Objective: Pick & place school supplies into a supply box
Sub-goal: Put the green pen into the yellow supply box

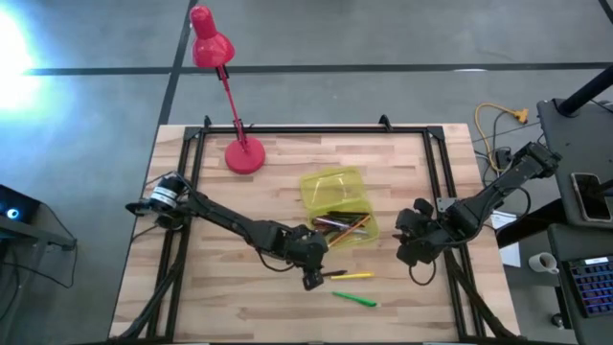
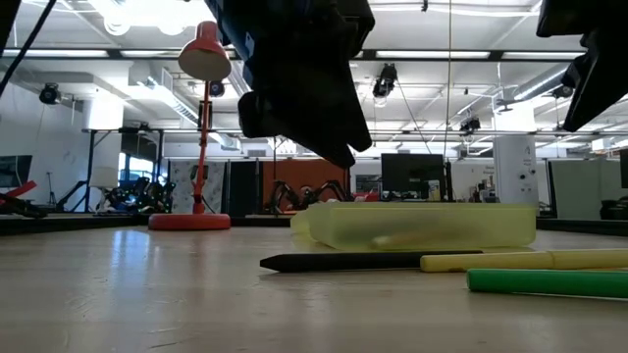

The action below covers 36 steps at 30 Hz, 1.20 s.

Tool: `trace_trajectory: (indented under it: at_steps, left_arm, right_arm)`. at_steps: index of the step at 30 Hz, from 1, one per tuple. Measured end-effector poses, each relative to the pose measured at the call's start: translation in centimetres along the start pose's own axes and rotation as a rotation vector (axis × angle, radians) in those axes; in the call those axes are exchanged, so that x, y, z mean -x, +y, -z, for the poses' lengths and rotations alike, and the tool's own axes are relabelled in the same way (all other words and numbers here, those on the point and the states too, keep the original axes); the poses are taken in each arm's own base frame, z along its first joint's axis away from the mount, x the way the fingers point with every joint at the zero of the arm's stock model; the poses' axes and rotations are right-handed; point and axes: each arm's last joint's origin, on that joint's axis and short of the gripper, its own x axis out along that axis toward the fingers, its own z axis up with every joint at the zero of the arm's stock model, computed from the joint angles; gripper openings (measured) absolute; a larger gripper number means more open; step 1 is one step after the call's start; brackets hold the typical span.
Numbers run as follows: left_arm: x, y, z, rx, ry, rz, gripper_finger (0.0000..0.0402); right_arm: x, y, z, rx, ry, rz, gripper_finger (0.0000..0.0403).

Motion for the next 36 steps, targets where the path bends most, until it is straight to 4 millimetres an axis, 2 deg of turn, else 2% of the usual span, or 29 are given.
trace_trajectory:
  at_steps: [9, 14, 19, 27, 36]
  left_arm:
    - [0.0, 0.0, 0.0, -0.001, -0.002, 0.004, 0.0122]
    - [-0.1, 0.0, 0.1, -0.072, -0.004, 0.006, 0.0122]
    - [-0.5, -0.4, -0.4, -0.093, -0.066, 0.052, 0.0122]
    - [-1.6, -1.8, 0.6, -0.141, -0.055, 0.063, 0.0116]
    - [-1.9, -2.4, 1.2, -0.158, -0.094, -0.02, 0.009]
  right_arm:
    - [0.0, 0.0, 0.0, -0.017, 0.0, 0.0, 0.0118]
    - [0.0, 0.0, 0.0, -0.017, 0.001, 0.0, 0.0118]
    - [0.0, -0.1, 0.1, 0.035, 0.008, 0.012, 0.0118]
    - [0.0, -0.9, 0.4, 0.162, 0.031, 0.088, 0.0118]
    - [-0.1, -1.0, 0.5, 0.201, 0.015, 0.11, 0.0118]
